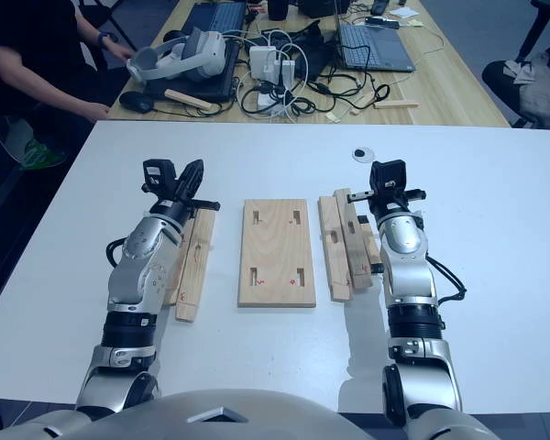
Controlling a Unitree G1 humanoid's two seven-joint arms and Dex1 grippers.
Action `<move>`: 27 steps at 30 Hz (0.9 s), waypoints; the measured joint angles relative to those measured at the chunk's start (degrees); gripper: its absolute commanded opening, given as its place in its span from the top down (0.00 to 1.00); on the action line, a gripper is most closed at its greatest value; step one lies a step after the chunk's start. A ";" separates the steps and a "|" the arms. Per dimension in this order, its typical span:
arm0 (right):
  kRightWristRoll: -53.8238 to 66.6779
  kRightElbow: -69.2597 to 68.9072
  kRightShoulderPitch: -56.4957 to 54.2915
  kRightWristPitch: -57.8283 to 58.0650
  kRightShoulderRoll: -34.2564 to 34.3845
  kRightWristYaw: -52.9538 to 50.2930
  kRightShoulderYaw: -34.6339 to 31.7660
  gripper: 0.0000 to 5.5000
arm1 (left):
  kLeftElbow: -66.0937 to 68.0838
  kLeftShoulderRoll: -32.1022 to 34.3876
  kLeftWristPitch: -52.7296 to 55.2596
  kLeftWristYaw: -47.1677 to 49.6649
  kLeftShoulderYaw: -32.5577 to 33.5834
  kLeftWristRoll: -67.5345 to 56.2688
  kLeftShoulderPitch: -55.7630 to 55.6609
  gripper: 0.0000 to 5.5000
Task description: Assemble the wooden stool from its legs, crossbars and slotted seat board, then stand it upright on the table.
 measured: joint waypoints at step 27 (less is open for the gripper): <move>4.07 -11.37 14.37 3.96 4.47 -0.25 -2.48 1.00 | -20.67 13.82 22.72 -5.98 2.48 -3.86 14.65 0.46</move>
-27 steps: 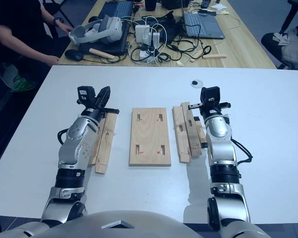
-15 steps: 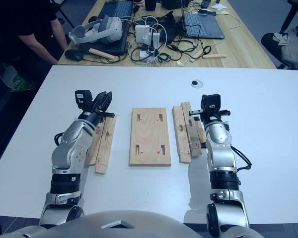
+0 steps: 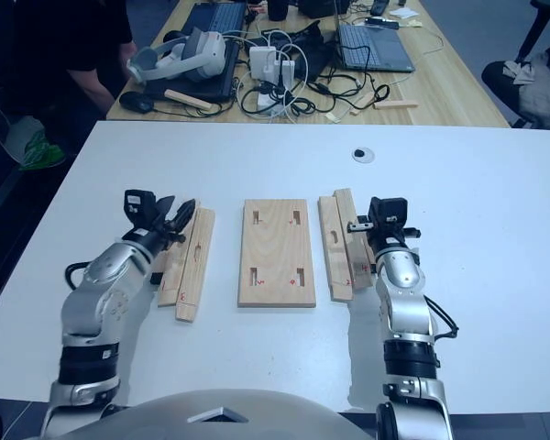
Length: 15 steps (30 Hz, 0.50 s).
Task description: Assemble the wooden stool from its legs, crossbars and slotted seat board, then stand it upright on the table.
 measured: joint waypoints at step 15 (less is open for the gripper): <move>3.59 -8.90 5.64 6.18 1.20 -0.08 -1.93 1.00 | -11.35 17.45 9.62 -2.35 0.45 9.53 14.30 0.05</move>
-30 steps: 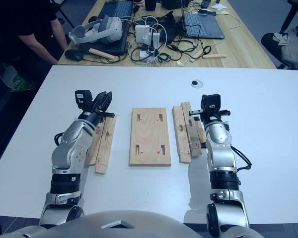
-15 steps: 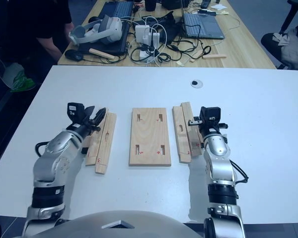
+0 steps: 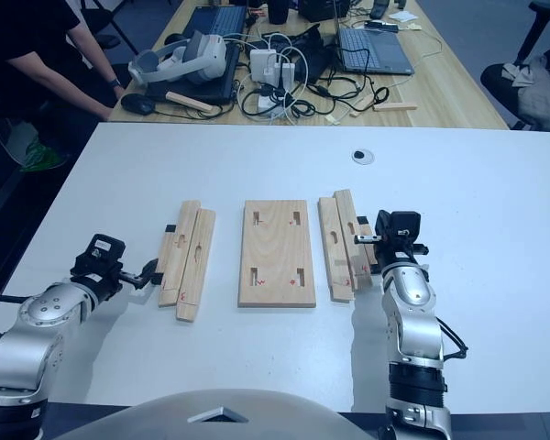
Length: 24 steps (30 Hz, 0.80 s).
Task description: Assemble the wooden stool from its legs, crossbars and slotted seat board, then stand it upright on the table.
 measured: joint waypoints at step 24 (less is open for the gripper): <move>0.59 -1.15 0.34 1.59 0.86 0.18 -0.04 1.00 | 1.56 -10.20 16.21 0.11 2.31 -6.28 -3.29 0.02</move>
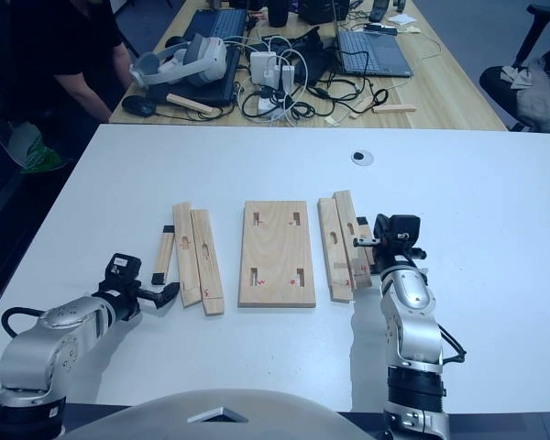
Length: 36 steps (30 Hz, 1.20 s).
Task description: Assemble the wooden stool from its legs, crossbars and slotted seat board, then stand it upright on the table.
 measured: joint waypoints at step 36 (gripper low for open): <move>2.62 -0.50 -12.65 0.21 1.35 -2.56 -0.72 0.97 | 15.01 4.59 -14.45 -4.16 -0.26 -1.18 -3.40 0.77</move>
